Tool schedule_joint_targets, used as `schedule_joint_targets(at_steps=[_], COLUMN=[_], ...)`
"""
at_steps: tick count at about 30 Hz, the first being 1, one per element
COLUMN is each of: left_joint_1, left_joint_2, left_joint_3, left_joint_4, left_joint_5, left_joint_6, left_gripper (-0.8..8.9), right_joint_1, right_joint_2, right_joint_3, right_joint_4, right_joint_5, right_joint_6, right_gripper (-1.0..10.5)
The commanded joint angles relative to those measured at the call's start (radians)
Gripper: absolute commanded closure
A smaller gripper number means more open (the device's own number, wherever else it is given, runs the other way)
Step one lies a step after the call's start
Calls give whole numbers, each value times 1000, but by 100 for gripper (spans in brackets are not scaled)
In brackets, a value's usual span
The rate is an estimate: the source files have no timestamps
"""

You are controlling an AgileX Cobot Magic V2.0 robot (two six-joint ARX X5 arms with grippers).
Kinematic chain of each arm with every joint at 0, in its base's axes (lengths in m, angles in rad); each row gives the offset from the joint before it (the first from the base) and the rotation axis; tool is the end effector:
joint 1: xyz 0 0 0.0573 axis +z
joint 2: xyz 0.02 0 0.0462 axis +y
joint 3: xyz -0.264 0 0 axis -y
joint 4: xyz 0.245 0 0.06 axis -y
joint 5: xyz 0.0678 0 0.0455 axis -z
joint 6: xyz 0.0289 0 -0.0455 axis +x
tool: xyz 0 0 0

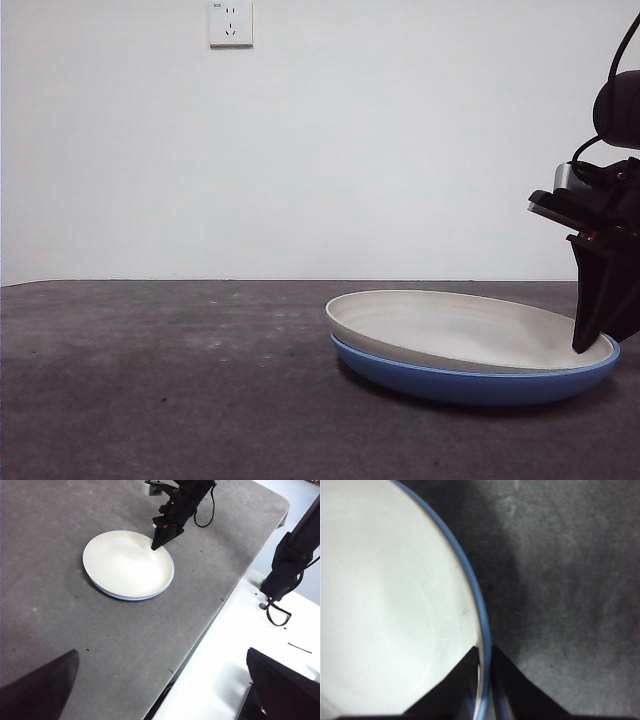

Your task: Pick up the white plate, put it on the blue plate, put it on desk

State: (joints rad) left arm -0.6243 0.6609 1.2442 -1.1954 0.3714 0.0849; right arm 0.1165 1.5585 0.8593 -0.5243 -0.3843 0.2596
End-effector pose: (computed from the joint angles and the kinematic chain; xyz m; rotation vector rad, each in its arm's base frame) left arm 0.0430 -0.0439 0.3961 0.1557 0.5914 -0.9902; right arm 0.2720 0.0427 0.1668 0.3866 1.2780 0.2758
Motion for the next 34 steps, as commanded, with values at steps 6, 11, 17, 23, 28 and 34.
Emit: schedule_joint_targets(at_steps=[6, 11, 17, 23, 28, 34], left_joint_1=[-6, -6, -6, -13, -19, -19], left_joint_2=[4, 4, 4, 4, 4, 4], left_joint_3=[10, 10, 10, 10, 10, 10], left_joint_4=[7, 7, 8, 9, 9, 9], left_joint_5=[3, 3, 3, 3, 3, 3], left_joint_6=[8, 8, 8, 8, 8, 8], left_gripper=[126, 126, 126, 126, 126, 126], right_joint_1=[2, 43, 115, 185, 229, 272], right_joint_2=[-2, -5, -5, 17, 69, 131], right_joint_3=[73, 134, 188, 243, 290, 298], right_joint_4=[-63, -98, -92, -70, -75, -75], right_joint_5=[-92, -114, -112, -86, -75, -52], right_joint_6=[-10, -3, 59, 128, 146, 148], right_gripper=[940, 940, 940, 940, 940, 940])
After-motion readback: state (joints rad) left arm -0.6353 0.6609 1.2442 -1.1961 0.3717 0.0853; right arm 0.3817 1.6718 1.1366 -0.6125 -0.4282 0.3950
